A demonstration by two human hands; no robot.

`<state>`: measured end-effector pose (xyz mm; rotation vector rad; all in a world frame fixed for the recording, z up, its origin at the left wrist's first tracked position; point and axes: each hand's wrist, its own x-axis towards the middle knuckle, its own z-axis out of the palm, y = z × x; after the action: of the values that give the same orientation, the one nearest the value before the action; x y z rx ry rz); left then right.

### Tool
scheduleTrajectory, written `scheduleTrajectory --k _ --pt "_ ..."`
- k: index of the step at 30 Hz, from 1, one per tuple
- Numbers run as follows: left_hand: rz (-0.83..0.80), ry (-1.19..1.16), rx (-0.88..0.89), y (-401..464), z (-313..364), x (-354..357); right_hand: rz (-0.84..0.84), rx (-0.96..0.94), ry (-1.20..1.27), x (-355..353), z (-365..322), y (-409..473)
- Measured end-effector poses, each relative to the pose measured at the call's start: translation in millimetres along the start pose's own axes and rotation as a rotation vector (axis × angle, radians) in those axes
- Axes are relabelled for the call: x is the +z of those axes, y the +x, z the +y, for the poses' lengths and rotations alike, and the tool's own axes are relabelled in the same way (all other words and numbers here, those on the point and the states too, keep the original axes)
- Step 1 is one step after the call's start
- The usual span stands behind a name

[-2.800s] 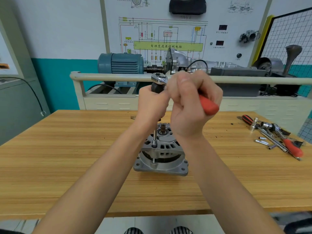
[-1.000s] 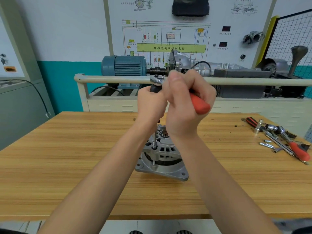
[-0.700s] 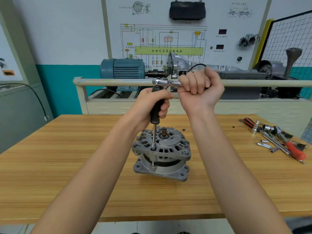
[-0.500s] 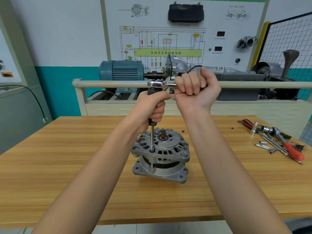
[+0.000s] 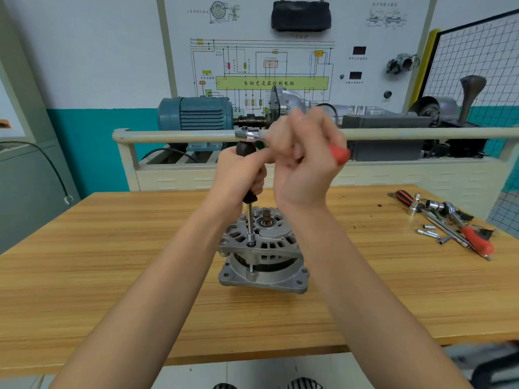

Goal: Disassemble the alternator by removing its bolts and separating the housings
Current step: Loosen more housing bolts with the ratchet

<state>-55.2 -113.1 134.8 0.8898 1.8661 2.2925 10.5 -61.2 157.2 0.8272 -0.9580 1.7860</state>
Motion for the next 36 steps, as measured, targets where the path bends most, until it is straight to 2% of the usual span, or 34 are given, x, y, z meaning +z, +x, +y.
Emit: scheduleTrajectory --k 2,5,8,10,14,17,20,22,25,28,31,34,36 --pt "-0.135 -0.071 -0.046 0.5 5.0 -8.2 0.062 0.153 0.204 -14.9 -4.3 14.3" --pt "-0.319 -0.060 -0.053 -1.2 9.5 -12.0 0.269 0.404 0.534 -35.2 -4.6 32.3" --pt "-0.335 -0.093 -0.081 1.0 10.7 -8.9 0.399 0.525 0.711 -45.0 2.1 42.9" --pt "-0.270 -0.111 -0.092 2.2 8.5 -6.0 0.403 0.499 0.701 -43.6 6.1 42.5" --pt "-0.035 -0.056 -0.054 2.2 6.1 2.2 0.253 0.335 0.491 -30.6 -1.5 26.0" --pt "0.155 0.013 -0.017 2.3 3.4 10.8 0.086 0.075 0.097 -12.2 -3.5 4.0" --pt "0.215 0.166 0.114 3.1 -3.3 17.8 -0.066 -0.222 -0.259 4.7 0.4 -15.6" --pt "0.206 0.134 0.123 1.4 -3.4 17.5 -0.128 -0.269 -0.328 8.5 2.2 -18.8" --pt "0.126 0.001 0.038 -0.6 1.4 9.0 -0.048 -0.137 -0.147 -0.5 -1.8 -8.0" --pt "-0.048 -0.065 0.008 0.6 3.8 -0.5 0.068 0.130 0.190 -19.0 -6.6 13.6" --pt "-0.239 -0.079 -0.027 3.9 7.8 -6.4 0.313 0.421 0.556 -40.3 -3.8 33.9" --pt "-0.340 -0.056 -0.107 7.4 10.2 -6.0 0.460 0.489 0.677 -48.9 1.4 41.5" --pt "-0.290 -0.049 -0.128 8.0 8.9 -3.6 0.454 0.457 0.649 -45.5 2.0 39.3"
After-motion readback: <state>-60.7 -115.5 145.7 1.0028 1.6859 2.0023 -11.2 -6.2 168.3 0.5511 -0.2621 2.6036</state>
